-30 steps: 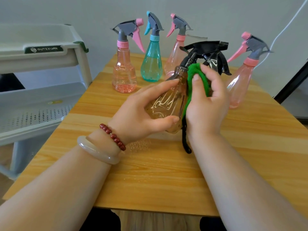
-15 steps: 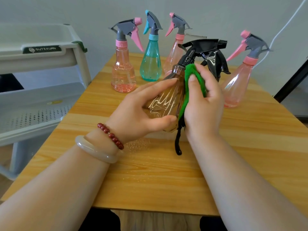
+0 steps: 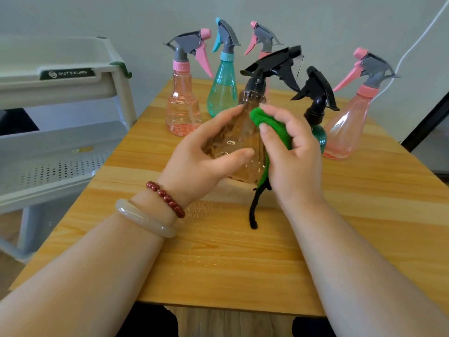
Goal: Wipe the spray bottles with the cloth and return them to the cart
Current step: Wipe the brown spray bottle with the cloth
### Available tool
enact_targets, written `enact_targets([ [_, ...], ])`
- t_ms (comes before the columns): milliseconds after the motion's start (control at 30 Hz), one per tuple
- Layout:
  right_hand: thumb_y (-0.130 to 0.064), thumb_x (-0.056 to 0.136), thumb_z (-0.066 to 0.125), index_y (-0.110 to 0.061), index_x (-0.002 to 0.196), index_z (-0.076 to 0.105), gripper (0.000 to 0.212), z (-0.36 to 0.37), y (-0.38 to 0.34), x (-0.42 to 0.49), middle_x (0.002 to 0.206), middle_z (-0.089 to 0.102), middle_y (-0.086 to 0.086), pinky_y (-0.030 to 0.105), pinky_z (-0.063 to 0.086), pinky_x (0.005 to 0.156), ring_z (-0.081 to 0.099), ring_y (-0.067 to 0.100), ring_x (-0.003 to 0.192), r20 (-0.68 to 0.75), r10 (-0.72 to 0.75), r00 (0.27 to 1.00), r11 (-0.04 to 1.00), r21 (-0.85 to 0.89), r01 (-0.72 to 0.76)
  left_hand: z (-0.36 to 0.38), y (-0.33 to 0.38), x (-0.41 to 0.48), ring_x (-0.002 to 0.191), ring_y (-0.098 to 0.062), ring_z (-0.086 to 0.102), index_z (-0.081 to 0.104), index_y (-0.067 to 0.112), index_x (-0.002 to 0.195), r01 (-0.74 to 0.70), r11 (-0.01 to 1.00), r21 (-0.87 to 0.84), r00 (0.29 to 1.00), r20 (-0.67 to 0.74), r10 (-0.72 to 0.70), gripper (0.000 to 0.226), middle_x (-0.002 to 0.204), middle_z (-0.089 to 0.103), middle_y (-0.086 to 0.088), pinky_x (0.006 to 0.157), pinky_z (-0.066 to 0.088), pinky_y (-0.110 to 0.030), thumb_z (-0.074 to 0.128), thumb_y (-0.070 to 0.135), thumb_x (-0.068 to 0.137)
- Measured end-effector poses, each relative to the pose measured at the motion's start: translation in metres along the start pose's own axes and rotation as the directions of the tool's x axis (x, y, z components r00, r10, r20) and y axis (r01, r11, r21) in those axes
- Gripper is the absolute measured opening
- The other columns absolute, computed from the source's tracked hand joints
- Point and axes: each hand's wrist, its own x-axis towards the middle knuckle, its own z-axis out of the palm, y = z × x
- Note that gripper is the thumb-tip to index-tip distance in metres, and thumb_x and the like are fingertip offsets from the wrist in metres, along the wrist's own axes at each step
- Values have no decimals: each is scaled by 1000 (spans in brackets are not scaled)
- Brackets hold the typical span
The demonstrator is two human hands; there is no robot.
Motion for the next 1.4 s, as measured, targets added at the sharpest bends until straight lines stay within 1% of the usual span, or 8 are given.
enact_targets([
  [133, -5, 89, 62, -24, 106, 69, 27, 0, -4, -5, 104, 63, -5, 23, 47, 93, 60, 9, 105, 147, -90, 985, 996, 35, 86, -10, -2, 3, 113, 3, 60, 46, 22, 143, 37, 999, -26, 995, -93, -39, 67, 125, 61, 14, 86, 50, -14, 70, 29, 81],
  [367, -16, 95, 59, -28, 118, 66, 27, 1, 0, -1, 120, 61, -9, 17, 42, 101, 54, 0, 118, 23, 52, 998, 998, -42, -51, 2, 1, 0, 109, 12, 58, 49, 26, 137, 32, 998, 56, 999, -34, -30, 64, 117, 60, 24, 87, 45, -6, 75, 25, 78],
  [533, 1, 83, 56, -25, 101, 68, 34, -1, -8, -5, 102, 63, -4, 23, 48, 89, 60, 8, 102, 160, -113, 981, 992, 68, 103, -5, -2, 3, 111, 3, 61, 50, 28, 138, 75, 997, 8, 985, -157, -73, 56, 120, 64, 19, 90, 54, -23, 72, 28, 87],
  [733, -11, 94, 57, -18, 118, 67, 27, 6, -1, -3, 116, 63, -7, 18, 43, 99, 55, -1, 114, 8, 2, 1000, 997, -80, -2, 0, 1, 4, 107, 0, 64, 51, 31, 136, 113, 993, -46, 965, -234, -121, 47, 117, 65, 16, 88, 54, -22, 66, 31, 92],
  [933, 6, 84, 62, -2, 107, 67, 25, 8, -6, -12, 99, 58, 9, 20, 41, 90, 57, 16, 96, 118, -418, 901, 896, -107, 430, -3, 2, 4, 111, -5, 64, 52, 38, 135, 143, 986, -91, 942, -292, -164, 51, 121, 66, 15, 87, 57, -32, 65, 47, 86],
  [1100, 2, 86, 58, -10, 107, 64, 24, 7, -3, -8, 102, 58, 5, 19, 42, 92, 55, 11, 99, 36, -314, 949, 939, -138, 316, -3, 3, 4, 102, -6, 67, 51, 32, 139, 153, 978, -142, 930, -315, -191, 49, 120, 67, 8, 72, 58, -26, 64, 37, 93],
  [1233, 2, 83, 59, -1, 103, 70, 23, 11, -6, -14, 94, 54, 12, 23, 42, 84, 53, 20, 89, 190, -439, 878, 874, -135, 466, -4, 0, 5, 105, -10, 67, 52, 38, 136, 173, 978, -119, 927, -315, -202, 48, 113, 66, 13, 79, 60, -37, 65, 42, 90],
  [1400, 2, 83, 56, -5, 100, 70, 23, 9, -2, -8, 96, 55, 3, 15, 39, 88, 52, 9, 94, 35, -333, 942, 929, -158, 334, -3, 3, 4, 103, -1, 65, 49, 32, 140, 142, 987, -80, 934, -320, -160, 49, 121, 64, 13, 72, 55, -17, 62, 36, 93],
])
